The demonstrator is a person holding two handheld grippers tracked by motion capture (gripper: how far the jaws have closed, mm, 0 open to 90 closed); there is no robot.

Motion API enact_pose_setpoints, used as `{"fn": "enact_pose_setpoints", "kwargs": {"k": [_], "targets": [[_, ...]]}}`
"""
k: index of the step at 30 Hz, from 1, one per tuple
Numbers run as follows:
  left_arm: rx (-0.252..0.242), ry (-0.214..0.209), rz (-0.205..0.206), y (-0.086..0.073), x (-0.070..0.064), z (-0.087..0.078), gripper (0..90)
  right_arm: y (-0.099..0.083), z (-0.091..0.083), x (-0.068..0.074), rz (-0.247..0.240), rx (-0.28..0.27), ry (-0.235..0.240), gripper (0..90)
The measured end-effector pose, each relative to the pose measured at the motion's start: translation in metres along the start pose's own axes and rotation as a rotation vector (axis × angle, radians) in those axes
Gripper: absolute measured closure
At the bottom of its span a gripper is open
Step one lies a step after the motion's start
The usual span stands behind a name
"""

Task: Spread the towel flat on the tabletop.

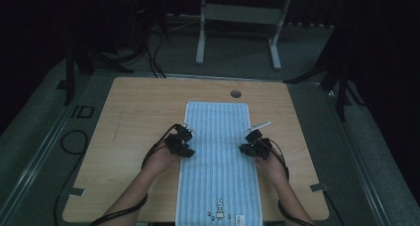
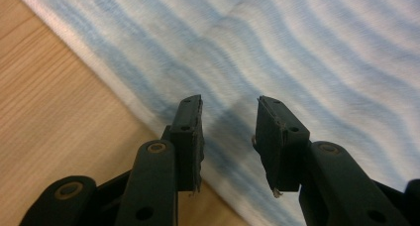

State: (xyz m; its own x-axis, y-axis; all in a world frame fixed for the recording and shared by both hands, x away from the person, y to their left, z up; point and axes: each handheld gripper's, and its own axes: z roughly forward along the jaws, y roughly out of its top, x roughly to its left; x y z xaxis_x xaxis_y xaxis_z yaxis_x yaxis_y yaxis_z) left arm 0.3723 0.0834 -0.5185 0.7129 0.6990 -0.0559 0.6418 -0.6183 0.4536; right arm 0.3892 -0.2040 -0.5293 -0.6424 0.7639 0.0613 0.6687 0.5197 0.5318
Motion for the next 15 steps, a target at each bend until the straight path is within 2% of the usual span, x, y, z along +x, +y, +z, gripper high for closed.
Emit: {"fn": "enact_pose_setpoints", "kwargs": {"k": [3, 7, 9, 12, 15], "targets": [[0.0, 0.002, 0.028, -0.004, -0.011, -0.006, 53.1, -0.004, -0.007, 0.009, -0.009, -0.028, 0.021, 65.6], [-0.006, -0.016, 0.034, -0.012, -0.019, -0.007, 47.7, -0.01, -0.012, 0.014, -0.009, -0.052, 0.029, 54.0], [0.009, -0.028, 0.034, -0.016, -0.019, -0.003, 47.1, -0.013, -0.011, 0.012, 0.0, -0.049, 0.043, 47.4], [0.027, -0.038, 0.037, -0.018, -0.02, 0.004, 45.4, -0.018, -0.003, 0.011, -0.007, -0.021, 0.037, 45.3], [0.011, -0.033, 0.041, -0.016, -0.02, 0.007, 43.3, -0.019, -0.003, 0.01, -0.014, -0.03, 0.015, 45.7]]}}
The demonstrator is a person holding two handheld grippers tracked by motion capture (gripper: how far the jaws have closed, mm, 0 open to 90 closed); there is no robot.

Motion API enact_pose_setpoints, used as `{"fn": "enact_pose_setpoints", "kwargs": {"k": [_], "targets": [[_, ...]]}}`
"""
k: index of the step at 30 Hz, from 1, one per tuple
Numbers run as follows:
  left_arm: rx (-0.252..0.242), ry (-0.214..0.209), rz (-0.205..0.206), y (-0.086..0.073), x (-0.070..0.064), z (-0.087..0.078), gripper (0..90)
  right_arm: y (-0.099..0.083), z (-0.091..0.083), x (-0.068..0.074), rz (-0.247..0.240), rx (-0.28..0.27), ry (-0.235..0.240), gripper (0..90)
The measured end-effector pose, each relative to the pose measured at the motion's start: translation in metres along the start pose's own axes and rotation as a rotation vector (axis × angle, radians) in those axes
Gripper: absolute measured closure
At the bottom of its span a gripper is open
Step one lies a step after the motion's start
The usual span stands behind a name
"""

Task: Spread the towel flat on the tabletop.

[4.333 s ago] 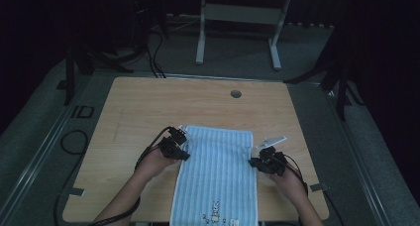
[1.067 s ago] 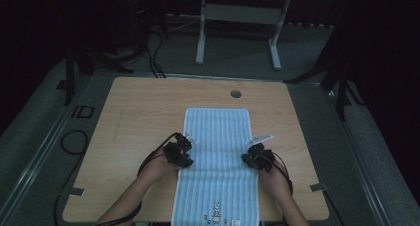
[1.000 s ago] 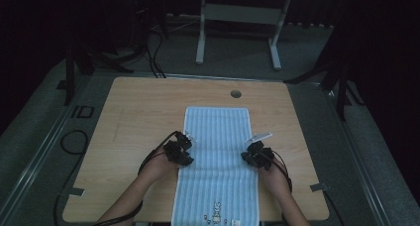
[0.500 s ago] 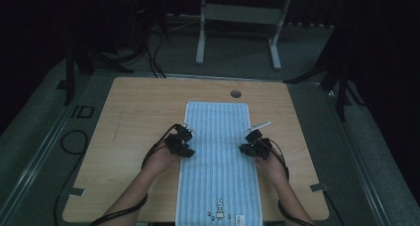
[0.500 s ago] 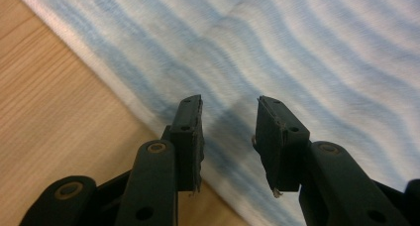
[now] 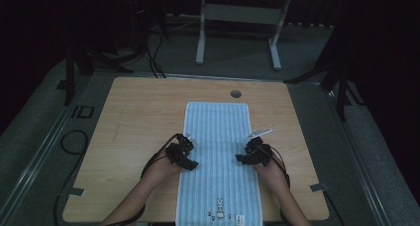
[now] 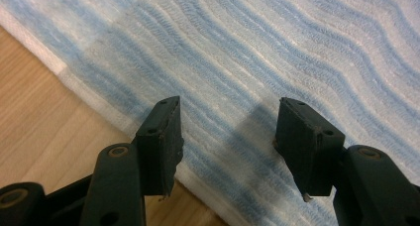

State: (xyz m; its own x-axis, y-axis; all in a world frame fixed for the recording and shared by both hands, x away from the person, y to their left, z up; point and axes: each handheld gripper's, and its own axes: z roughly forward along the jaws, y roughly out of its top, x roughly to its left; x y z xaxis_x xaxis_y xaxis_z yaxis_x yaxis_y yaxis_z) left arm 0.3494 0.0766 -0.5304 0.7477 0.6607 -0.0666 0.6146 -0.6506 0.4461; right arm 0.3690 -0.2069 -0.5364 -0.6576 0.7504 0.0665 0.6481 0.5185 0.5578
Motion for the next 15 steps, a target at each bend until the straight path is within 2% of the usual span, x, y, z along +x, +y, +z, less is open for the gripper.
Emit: {"fn": "enact_pose_setpoints", "kwargs": {"k": [2, 5, 15], "targets": [[-0.002, 0.004, 0.002, 0.003, -0.001, 0.002, 43.3, 0.0, 0.0, 0.0, -0.029, 0.004, -0.029, 45.7], [-0.006, 0.004, 0.004, 0.008, -0.002, 0.004, 43.2, -0.001, 0.0, -0.002, -0.046, 0.012, -0.05, 45.7], [0.011, -0.009, 0.048, 0.035, -0.015, 0.018, 42.1, -0.017, -0.013, -0.021, -0.003, 0.014, -0.084, 44.0]]}}
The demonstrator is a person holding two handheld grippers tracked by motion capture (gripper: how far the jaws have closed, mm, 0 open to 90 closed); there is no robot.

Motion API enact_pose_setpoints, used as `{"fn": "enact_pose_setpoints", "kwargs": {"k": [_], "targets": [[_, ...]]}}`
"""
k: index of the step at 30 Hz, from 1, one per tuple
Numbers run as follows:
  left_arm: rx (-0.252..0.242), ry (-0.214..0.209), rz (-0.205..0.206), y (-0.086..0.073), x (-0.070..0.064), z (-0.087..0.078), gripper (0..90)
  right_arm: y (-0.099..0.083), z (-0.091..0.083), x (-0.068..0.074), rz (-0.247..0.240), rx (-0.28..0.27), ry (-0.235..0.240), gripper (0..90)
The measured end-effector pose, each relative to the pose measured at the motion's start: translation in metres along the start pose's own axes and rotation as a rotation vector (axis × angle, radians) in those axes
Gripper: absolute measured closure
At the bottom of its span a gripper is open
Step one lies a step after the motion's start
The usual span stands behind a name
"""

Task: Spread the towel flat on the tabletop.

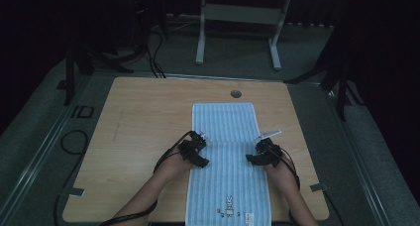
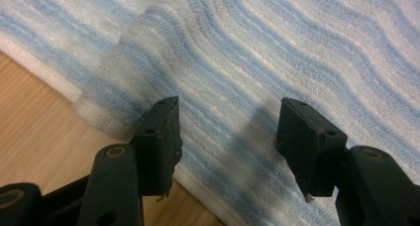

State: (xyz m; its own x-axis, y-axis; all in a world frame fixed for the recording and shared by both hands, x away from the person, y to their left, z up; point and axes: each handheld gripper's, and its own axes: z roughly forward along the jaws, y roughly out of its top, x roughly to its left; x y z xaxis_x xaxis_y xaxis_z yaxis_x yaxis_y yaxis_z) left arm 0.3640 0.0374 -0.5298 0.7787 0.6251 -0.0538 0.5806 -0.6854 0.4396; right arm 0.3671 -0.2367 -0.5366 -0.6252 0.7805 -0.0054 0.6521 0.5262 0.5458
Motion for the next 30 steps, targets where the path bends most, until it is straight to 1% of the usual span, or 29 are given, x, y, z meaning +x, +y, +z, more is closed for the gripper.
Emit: {"fn": "enact_pose_setpoints", "kwargs": {"k": [4, 5, 7, 8, 9, 10, 11, 12, 13, 14, 17, 20, 21, 22, 23, 25, 27, 30], "targets": [[0.001, -0.008, 0.017, 0.008, -0.007, 0.004, 41.4, -0.01, -0.006, -0.008, 0.019, -0.007, -0.014, 43.8], [0.0, -0.016, 0.021, 0.008, -0.009, 0.004, 41.2, -0.012, -0.008, -0.01, 0.026, -0.008, -0.015, 43.8], [0.0, -0.017, 0.027, 0.006, -0.015, 0.003, 41.1, -0.016, -0.009, -0.013, 0.034, -0.017, -0.009, 43.3], [-0.001, -0.019, 0.035, 0.004, -0.018, 0.001, 41.1, -0.016, -0.01, -0.014, 0.038, -0.013, -0.007, 43.6], [-0.009, -0.013, 0.048, 0.0, -0.022, -0.003, 41.1, -0.017, -0.011, -0.013, 0.041, -0.006, -0.005, 46.1], [-0.014, -0.016, 0.051, -0.002, -0.024, -0.006, 41.3, -0.017, -0.014, -0.011, 0.037, -0.003, -0.011, 50.2], [-0.024, -0.018, 0.055, -0.006, -0.026, -0.01, 42.6, -0.017, -0.016, -0.009, 0.034, -0.01, -0.019, 57.7], [-0.034, -0.02, 0.057, -0.009, -0.029, -0.014, 45.0, -0.017, -0.019, -0.006, 0.024, -0.026, -0.021, 61.8], [-0.037, -0.025, 0.056, -0.013, -0.03, -0.017, 45.3, -0.018, -0.023, -0.003, 0.019, -0.031, -0.024, 65.9], [-0.041, -0.029, 0.057, -0.016, -0.033, -0.02, 48.5, -0.019, -0.025, 0.0, 0.01, -0.036, -0.028, 71.7], [-0.011, -0.052, 0.086, -0.022, -0.041, -0.021, 52.4, -0.024, -0.031, 0.007, -0.006, -0.032, -0.017, 81.2], [0.029, -0.068, 0.105, -0.027, -0.047, -0.013, 52.9, -0.031, -0.03, 0.014, -0.029, -0.01, -0.019, 81.9], [0.021, -0.06, 0.115, -0.028, -0.049, -0.013, 52.5, -0.033, -0.03, 0.015, -0.034, -0.004, -0.019, 81.9], [0.017, -0.067, 0.107, -0.029, -0.05, -0.013, 52.3, -0.036, -0.029, 0.017, -0.035, -0.001, -0.014, 81.9], [0.017, -0.075, 0.11, -0.031, -0.051, -0.014, 52.3, -0.04, -0.029, 0.019, -0.037, -0.004, -0.016, 81.8], [0.017, -0.072, 0.111, -0.034, -0.052, -0.015, 52.3, -0.045, -0.031, 0.021, -0.033, -0.013, -0.012, 80.5], [0.019, -0.078, 0.113, -0.037, -0.053, -0.017, 52.3, -0.05, -0.034, 0.023, -0.012, -0.026, 0.007, 79.0], [0.032, -0.084, 0.112, -0.041, -0.052, -0.02, 52.3, -0.052, -0.036, 0.028, -0.024, -0.015, 0.027, 78.4]]}}
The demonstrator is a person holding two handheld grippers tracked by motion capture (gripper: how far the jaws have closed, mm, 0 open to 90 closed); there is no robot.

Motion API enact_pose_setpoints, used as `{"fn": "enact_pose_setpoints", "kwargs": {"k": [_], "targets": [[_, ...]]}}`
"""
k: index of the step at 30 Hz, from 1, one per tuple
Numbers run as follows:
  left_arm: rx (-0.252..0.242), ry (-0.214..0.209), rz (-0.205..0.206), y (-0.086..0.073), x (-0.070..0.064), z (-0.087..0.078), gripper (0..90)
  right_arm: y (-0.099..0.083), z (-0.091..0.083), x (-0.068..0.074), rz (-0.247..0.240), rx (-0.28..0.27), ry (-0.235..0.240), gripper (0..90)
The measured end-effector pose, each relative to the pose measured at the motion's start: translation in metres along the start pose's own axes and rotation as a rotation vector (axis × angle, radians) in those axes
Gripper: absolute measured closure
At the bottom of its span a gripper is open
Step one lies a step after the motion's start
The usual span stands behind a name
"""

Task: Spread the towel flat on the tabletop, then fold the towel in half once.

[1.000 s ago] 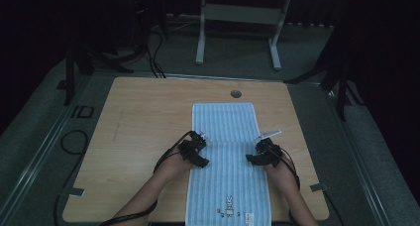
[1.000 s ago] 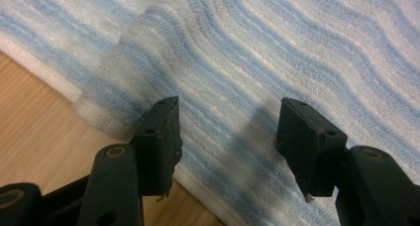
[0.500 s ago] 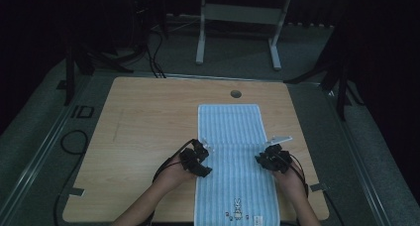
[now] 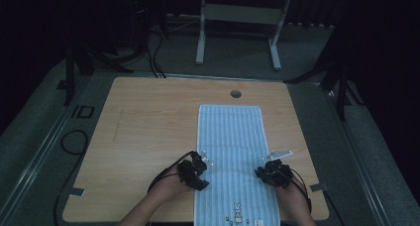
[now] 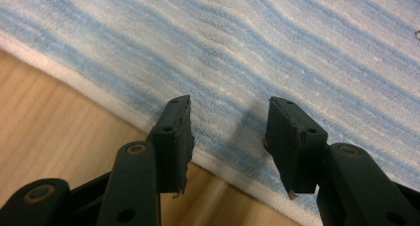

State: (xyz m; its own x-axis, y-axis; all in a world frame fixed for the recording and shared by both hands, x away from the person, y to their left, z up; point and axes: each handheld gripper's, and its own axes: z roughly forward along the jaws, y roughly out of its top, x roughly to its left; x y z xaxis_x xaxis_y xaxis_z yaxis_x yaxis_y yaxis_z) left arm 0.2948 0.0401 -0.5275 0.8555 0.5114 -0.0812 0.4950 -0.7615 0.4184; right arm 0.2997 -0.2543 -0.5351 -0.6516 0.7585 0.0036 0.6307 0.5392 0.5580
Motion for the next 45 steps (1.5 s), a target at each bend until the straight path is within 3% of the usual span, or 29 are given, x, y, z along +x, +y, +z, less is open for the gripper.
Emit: {"fn": "enact_pose_setpoints", "kwargs": {"k": [3, 5, 10, 11, 12, 14, 16, 20, 21, 22, 27, 30, 34, 39, 45], "targets": [[0.027, 0.009, 0.016, -0.003, -0.002, -0.002, 52.1, 0.0, -0.001, 0.005, -0.01, 0.012, 0.028, 75.8], [0.032, 0.005, 0.009, -0.004, 0.0, -0.004, 50.9, 0.001, -0.002, 0.006, -0.015, 0.005, 0.031, 68.4], [-0.006, 0.022, -0.075, -0.005, 0.013, -0.011, 46.6, 0.006, -0.01, -0.004, 0.021, -0.021, 0.012, 55.3], [-0.006, 0.022, -0.075, -0.005, 0.013, -0.011, 44.7, 0.006, -0.01, -0.004, 0.021, -0.021, 0.012, 55.3], [-0.021, 0.052, -0.095, -0.005, 0.021, -0.013, 44.7, 0.008, -0.012, -0.007, 0.025, -0.022, 0.006, 52.8], [-0.02, 0.103, -0.09, -0.004, 0.026, -0.015, 42.1, 0.016, -0.015, -0.019, 0.034, -0.018, -0.011, 47.6], [-0.03, 0.14, -0.092, -0.003, 0.033, -0.017, 42.0, 0.021, -0.016, -0.029, 0.046, -0.027, -0.008, 47.1], [-0.039, 0.158, -0.117, 0.001, 0.047, -0.02, 42.0, 0.031, -0.015, -0.042, 0.066, -0.026, -0.023, 45.2], [-0.047, 0.158, -0.155, 0.005, 0.06, -0.021, 42.0, 0.035, -0.014, -0.046, 0.068, -0.025, -0.033, 45.2], [-0.056, 0.165, -0.167, 0.006, 0.065, -0.021, 42.0, 0.043, -0.013, -0.054, 0.079, -0.024, -0.055, 45.4], [-0.078, 0.188, -0.254, 0.017, 0.093, -0.019, 42.0, 0.061, -0.008, -0.07, 0.092, -0.021, -0.097, 54.6], [-0.089, 0.201, -0.267, 0.023, 0.101, -0.017, 42.0, 0.069, 0.0, -0.078, 0.106, -0.008, -0.109, 54.8], [-0.085, 0.22, -0.279, 0.031, 0.11, -0.012, 42.0, 0.075, 0.014, -0.09, 0.166, 0.011, -0.107, 54.7], [-0.092, 0.204, -0.345, 0.04, 0.122, 0.001, 41.9, 0.079, 0.032, -0.102, 0.209, 0.069, -0.133, 54.4], [-0.086, 0.197, -0.389, 0.043, 0.129, 0.013, 40.9, 0.081, 0.043, -0.106, 0.26, 0.085, -0.095, 53.7]]}}
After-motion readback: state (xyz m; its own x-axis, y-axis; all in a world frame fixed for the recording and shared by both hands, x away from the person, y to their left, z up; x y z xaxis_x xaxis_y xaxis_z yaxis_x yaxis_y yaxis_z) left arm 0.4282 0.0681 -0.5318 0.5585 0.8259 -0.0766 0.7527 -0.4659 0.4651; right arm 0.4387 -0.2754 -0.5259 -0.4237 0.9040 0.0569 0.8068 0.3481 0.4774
